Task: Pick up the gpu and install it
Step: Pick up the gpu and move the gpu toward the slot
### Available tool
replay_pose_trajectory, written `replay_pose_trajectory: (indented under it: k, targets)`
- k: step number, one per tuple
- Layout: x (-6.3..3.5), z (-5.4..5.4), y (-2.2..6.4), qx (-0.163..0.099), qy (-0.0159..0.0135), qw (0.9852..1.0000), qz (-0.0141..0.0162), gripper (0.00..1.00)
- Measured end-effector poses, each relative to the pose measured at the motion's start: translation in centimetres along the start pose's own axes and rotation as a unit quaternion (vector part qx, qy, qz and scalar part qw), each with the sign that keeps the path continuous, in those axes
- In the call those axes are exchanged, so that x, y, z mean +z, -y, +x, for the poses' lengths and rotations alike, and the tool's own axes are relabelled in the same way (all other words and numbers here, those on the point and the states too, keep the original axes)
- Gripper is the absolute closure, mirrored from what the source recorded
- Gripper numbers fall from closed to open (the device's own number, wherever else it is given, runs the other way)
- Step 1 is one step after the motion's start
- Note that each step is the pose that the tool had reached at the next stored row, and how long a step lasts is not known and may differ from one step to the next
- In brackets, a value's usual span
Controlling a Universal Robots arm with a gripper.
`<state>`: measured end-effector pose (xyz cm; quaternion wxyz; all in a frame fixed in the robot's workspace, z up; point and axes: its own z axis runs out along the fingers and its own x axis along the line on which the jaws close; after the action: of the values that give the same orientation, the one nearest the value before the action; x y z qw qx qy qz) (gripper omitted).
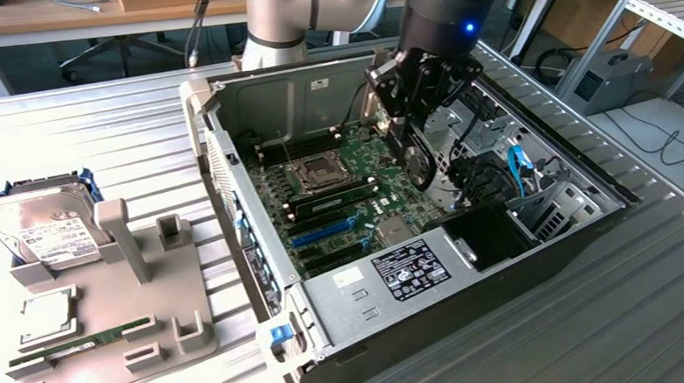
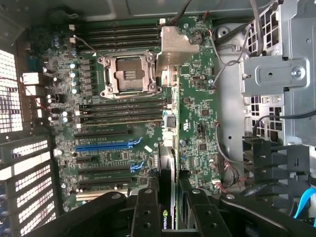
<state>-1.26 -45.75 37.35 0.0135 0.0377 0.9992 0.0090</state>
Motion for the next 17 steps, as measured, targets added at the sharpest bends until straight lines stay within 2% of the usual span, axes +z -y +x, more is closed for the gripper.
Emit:
replay_pose_trajectory:
  k: [17]
  targets:
    - [0.39, -0.62, -0.04, 0.0, 0.0, 1.0, 0.0, 0.74]
